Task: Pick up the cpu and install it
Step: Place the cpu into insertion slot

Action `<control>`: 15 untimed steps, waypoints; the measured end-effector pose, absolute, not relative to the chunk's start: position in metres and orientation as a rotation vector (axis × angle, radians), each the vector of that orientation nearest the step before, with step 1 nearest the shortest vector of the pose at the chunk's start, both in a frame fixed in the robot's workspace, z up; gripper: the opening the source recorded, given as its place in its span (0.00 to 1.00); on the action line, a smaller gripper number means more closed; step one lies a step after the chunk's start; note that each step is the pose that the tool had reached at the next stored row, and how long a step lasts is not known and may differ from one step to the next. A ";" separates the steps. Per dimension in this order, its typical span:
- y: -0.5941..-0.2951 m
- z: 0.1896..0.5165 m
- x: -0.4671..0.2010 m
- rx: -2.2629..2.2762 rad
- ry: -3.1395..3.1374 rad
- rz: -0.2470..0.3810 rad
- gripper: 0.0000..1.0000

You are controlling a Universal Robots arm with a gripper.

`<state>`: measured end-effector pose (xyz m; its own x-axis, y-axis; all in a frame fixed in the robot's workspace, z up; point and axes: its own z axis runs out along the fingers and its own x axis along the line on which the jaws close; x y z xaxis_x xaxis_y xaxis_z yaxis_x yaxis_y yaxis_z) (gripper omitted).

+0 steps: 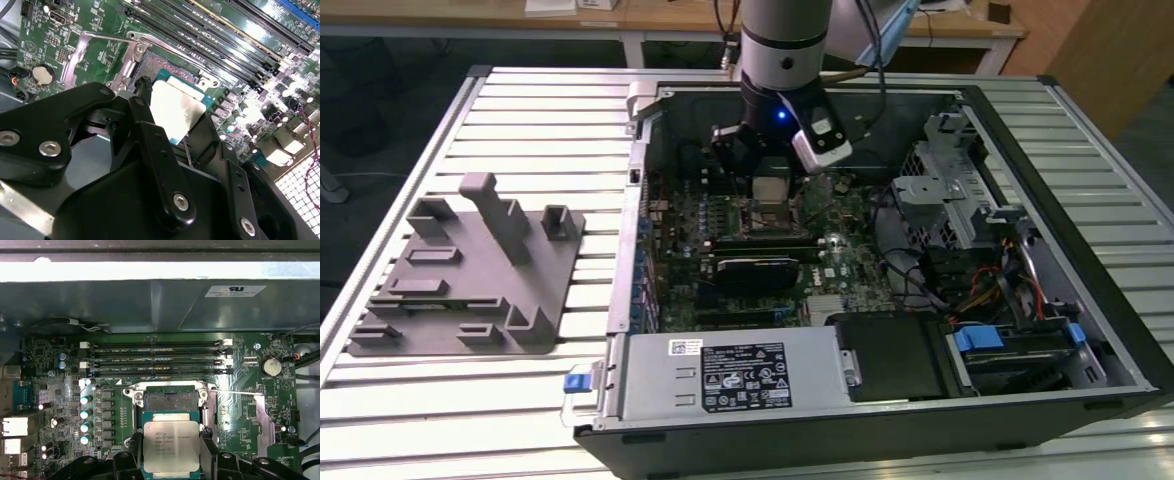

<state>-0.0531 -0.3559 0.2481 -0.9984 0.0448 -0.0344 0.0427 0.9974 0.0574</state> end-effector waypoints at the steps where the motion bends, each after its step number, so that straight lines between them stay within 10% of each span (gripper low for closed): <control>1: -0.356 0.248 -0.053 0.079 3.103 0.088 0.54; 15: -0.356 0.248 -0.053 0.280 3.088 0.084 0.54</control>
